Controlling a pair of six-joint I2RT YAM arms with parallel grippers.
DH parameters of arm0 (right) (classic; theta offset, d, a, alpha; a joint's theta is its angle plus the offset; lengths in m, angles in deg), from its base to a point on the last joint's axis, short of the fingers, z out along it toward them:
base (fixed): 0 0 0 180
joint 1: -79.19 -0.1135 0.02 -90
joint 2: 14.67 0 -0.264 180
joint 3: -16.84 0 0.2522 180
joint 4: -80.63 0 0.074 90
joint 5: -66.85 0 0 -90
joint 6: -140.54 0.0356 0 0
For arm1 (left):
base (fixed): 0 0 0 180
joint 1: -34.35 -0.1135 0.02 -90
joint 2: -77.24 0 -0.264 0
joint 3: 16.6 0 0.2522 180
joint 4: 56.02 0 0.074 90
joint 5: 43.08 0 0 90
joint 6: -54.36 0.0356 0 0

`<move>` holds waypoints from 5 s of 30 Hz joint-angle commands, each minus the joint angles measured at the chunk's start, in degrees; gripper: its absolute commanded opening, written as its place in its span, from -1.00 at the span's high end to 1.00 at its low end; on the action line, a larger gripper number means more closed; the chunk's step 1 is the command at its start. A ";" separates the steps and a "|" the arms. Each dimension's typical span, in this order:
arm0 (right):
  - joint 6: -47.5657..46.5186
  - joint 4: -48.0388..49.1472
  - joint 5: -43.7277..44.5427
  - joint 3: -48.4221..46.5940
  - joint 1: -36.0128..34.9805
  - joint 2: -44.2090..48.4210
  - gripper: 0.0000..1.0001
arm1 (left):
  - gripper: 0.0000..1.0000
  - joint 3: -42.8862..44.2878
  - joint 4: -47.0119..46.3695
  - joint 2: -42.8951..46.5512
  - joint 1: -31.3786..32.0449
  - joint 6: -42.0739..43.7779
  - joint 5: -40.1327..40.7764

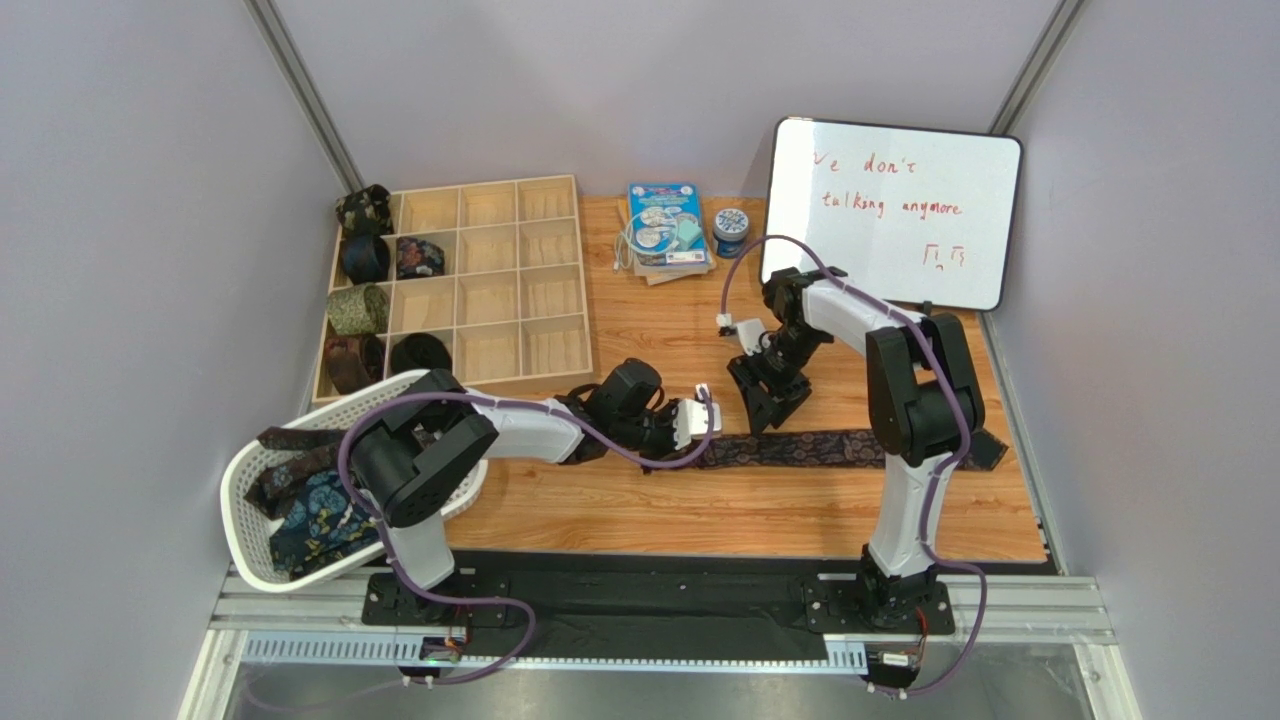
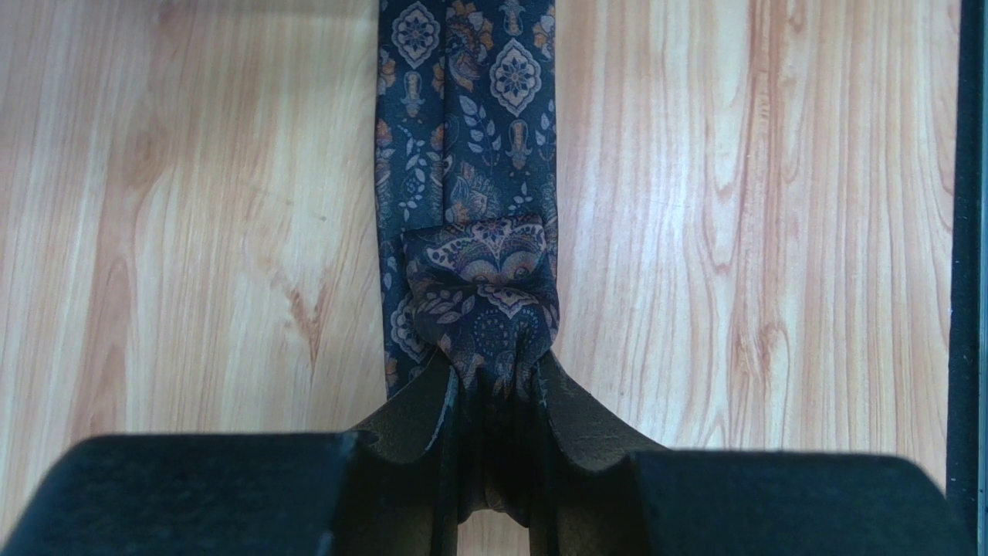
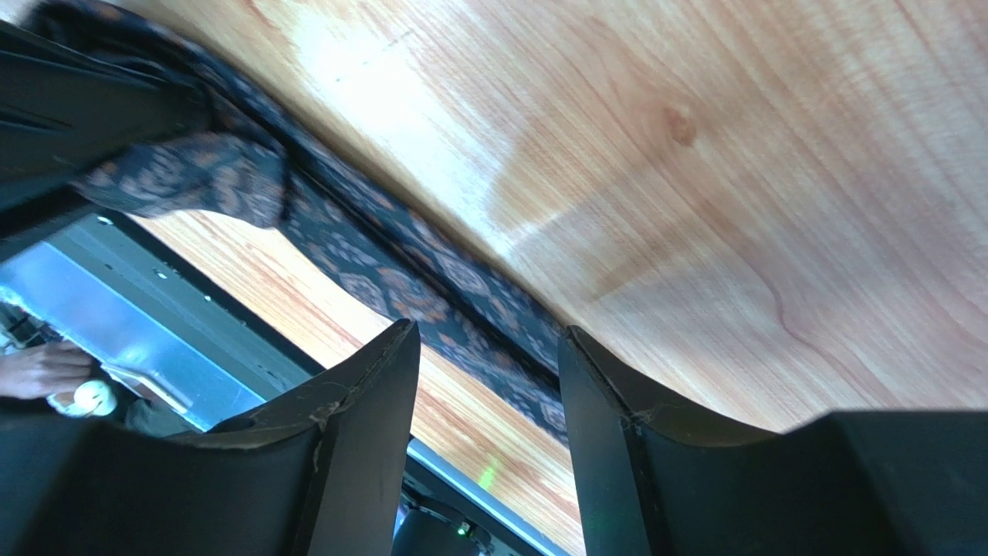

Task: Roll the ties
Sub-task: Roll the tie at the center of the board.

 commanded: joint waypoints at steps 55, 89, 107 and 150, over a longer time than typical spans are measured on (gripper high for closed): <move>34.10 18.91 -23.15 4.60 -7.59 -1.34 0.08 | 1.00 -2.97 0.62 -1.12 -0.76 0.59 4.51; 31.64 15.22 -5.40 7.07 -6.45 -5.73 1.00 | -0.39 -4.20 -4.47 3.27 -2.07 -1.87 0.03; 31.55 14.17 -1.52 5.05 -6.45 -9.15 1.00 | -0.39 -8.25 -23.97 2.31 -3.75 -5.74 -5.95; 31.81 14.25 -3.20 3.28 -6.27 -8.71 1.00 | -0.46 -4.72 -7.20 3.53 -3.22 -1.34 -3.05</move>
